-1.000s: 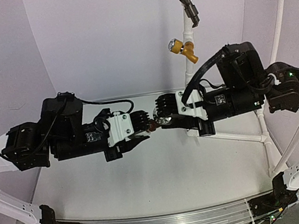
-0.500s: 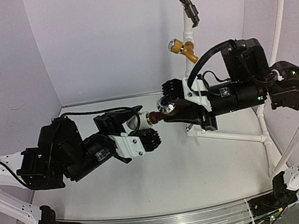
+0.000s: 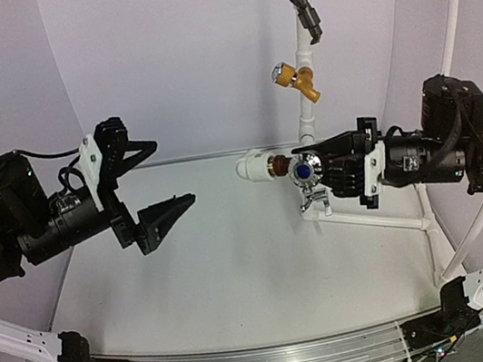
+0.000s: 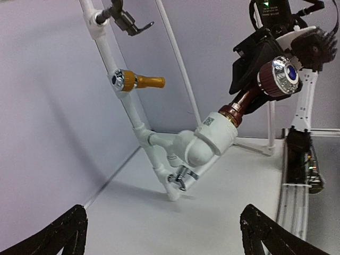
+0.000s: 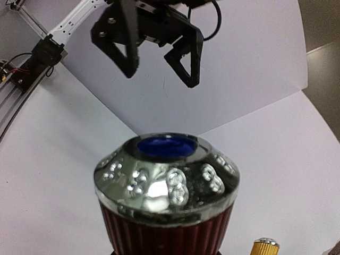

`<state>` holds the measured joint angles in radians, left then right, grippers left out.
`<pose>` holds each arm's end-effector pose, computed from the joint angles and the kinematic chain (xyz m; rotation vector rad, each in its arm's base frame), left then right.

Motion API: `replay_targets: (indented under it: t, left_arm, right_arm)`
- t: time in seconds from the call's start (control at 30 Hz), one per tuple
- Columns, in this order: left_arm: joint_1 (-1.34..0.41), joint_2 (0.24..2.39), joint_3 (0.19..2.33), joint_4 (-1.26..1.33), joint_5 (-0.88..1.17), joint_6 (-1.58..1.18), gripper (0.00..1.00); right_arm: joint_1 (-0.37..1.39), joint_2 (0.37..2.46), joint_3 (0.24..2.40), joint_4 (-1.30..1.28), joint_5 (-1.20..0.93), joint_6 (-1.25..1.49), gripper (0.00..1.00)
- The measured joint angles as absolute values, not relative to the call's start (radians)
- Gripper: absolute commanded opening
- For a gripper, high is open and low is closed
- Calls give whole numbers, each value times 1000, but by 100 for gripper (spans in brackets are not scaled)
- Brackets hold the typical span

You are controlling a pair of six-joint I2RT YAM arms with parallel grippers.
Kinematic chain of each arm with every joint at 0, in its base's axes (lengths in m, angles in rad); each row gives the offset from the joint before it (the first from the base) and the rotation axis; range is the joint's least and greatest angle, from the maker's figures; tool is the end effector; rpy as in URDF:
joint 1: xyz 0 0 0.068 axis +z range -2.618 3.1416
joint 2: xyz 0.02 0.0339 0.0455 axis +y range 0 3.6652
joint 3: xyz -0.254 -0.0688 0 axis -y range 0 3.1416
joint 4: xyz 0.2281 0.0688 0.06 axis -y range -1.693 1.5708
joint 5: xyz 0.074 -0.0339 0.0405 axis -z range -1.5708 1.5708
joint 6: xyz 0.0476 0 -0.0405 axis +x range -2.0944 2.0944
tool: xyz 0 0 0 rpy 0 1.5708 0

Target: Install the water faucets

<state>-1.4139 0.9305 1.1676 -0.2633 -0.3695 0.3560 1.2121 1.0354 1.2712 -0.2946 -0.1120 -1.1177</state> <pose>0.0473 -0.1892 0.4260 1.0499 1.2342 -0.5265 0.0720 0.2072 0.4365 -1.5311 0.5642 0.1637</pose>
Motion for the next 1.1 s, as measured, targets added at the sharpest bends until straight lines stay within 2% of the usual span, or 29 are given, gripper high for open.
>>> replay_targets:
  t: [0.2,0.43,0.57,0.7,0.93,1.1]
  left_arm:
    - [-1258,963,1246,-416,-98,12,100]
    - [-1086,1082,1352,-474,443,-246,100]
    - [-1016,1134,1351,-431,675,-380,99]
    - [-1001,1171,1351,-402,792,-458,96]
    - [-1000,1254,1354,-364,895,-516,83]
    - [-1000,1282,1355,-350,917,-523,67]
  right_arm:
    - [1212,989,1178,-205,-177,-1356,0]
    - [1212,989,1109,-127,-229,-1581,0]
    - [1212,983,1079,-93,-268,-1693,0]
    - [1212,970,1053,-59,-306,-1777,0]
    - [1213,969,1050,-21,-355,-1830,0]
    - [1213,979,1050,11,-377,-1813,0]
